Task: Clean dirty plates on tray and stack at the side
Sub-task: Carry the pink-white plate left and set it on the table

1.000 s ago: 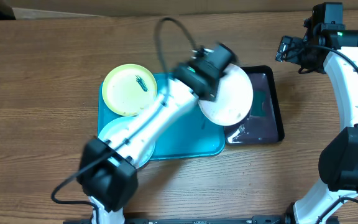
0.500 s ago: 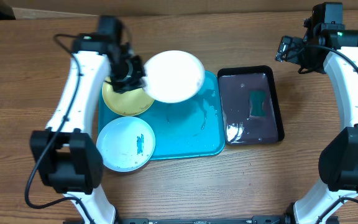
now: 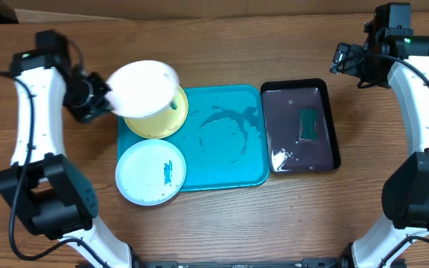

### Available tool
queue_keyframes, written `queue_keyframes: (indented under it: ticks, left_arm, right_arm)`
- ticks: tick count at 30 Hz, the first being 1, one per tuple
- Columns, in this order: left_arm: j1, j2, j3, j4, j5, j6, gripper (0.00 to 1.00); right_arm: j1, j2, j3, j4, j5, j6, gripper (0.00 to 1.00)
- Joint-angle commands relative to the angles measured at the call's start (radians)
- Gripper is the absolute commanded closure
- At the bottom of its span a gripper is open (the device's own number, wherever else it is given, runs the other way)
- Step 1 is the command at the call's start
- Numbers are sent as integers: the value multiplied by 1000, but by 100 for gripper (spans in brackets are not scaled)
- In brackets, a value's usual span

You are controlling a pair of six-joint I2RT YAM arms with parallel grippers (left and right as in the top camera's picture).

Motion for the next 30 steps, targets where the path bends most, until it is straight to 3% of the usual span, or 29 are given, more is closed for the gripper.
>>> queue_keyframes:
  ticks: [1,19,30]
  left_arm:
    - [65,4,-11,-6,-66,-66,96]
    - [298,4,-184,122,-68,-162,96]
    - [346,4,-185,171,-243,-162,96]
  right_arm:
    - [2,-16,18,6,3,2,0]
    - [2,-16,18,6,3,2,0]
    - [2,-16,18,6,3,2,0]
